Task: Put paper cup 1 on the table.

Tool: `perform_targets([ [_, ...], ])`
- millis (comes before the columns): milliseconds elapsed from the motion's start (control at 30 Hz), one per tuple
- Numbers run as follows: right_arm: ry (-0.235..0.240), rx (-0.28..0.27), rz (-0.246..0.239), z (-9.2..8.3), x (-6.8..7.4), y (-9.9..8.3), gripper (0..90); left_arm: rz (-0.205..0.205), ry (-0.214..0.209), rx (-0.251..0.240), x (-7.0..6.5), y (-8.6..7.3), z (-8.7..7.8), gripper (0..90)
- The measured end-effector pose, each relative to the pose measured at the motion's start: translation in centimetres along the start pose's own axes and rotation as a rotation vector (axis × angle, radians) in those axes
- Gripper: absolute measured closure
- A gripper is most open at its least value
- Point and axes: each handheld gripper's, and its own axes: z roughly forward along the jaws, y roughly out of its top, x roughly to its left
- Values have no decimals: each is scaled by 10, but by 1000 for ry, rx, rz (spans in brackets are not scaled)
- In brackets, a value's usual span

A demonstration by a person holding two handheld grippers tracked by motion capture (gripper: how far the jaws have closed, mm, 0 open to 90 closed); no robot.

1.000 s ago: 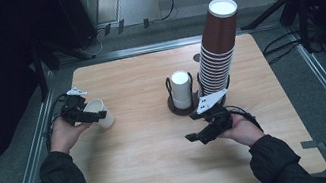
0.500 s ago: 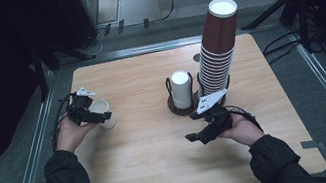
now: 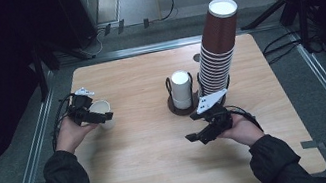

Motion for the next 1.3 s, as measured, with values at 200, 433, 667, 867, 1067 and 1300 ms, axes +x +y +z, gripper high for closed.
perform_targets([
  [200,6,-6,18,0,0,1,196,-30,11,-47,3,1,-15,100],
  [433,16,-19,-4,-2,1,1,193,-33,0,-84,0,5,-36,101],
  [667,-13,-29,12,-6,0,4,168,-10,-37,-80,-16,14,-48,115],
  [867,-23,-30,26,-9,0,7,153,2,-95,-69,-30,20,-47,129],
  [1067,-28,-37,72,-12,-3,7,145,32,-116,-59,-42,23,-45,129],
  [1300,-19,-48,79,-17,-4,8,146,51,-133,-55,-53,26,-44,130],
])
